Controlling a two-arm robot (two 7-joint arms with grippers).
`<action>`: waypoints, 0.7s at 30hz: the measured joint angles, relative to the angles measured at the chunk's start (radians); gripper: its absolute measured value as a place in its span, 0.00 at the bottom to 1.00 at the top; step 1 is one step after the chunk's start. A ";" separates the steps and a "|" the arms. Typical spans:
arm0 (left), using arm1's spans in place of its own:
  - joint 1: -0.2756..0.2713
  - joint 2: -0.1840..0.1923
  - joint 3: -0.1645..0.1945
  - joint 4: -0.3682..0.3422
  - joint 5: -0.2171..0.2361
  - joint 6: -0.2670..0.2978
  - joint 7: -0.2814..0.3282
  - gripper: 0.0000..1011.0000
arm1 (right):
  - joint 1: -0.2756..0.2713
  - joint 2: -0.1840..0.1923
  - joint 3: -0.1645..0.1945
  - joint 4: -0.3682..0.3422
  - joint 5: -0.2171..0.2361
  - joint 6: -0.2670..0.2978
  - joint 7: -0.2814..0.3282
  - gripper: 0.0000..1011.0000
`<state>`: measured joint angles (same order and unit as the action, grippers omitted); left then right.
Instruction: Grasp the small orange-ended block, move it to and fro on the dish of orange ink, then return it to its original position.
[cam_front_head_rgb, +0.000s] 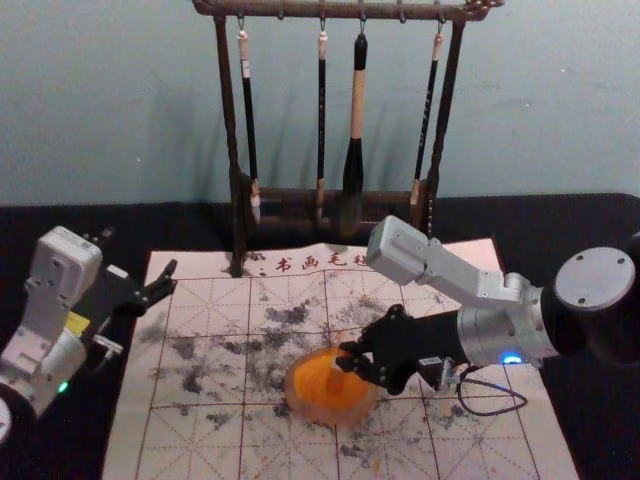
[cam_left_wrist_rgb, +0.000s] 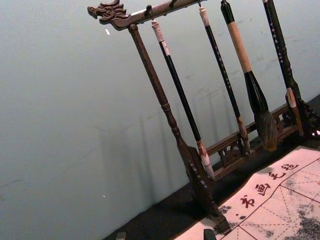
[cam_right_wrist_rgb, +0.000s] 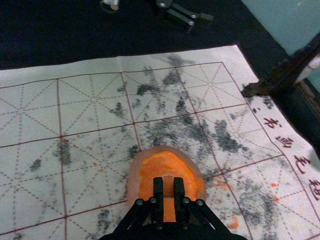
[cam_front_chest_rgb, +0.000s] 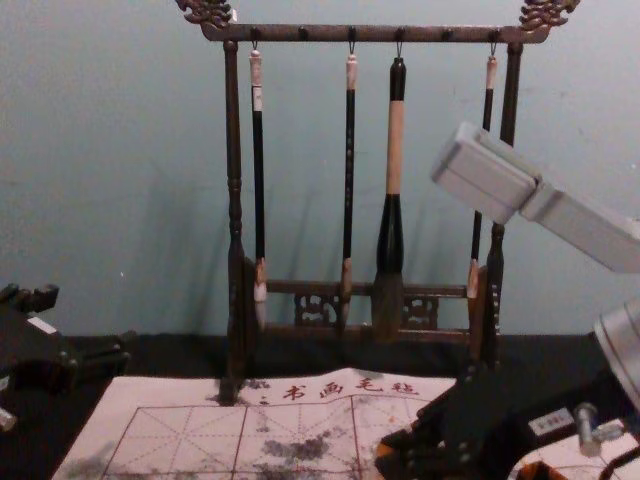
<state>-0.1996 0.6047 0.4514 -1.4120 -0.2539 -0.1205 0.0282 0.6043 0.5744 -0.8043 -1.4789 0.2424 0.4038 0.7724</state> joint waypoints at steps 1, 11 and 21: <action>0.000 0.000 0.000 0.000 0.000 0.000 0.000 0.99 | 0.002 -0.001 0.001 0.004 -0.001 0.000 -0.001 0.08; 0.000 0.000 0.000 0.000 0.000 0.000 0.000 0.99 | 0.006 -0.002 0.018 0.020 -0.003 0.004 -0.016 0.08; 0.000 0.000 0.000 0.000 0.000 0.000 0.000 0.99 | -0.021 0.033 0.030 -0.024 0.009 0.016 -0.016 0.08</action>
<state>-0.1996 0.6047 0.4514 -1.4120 -0.2539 -0.1205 0.0283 0.5830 0.6079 -0.7744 -1.5031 0.2514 0.4199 0.7568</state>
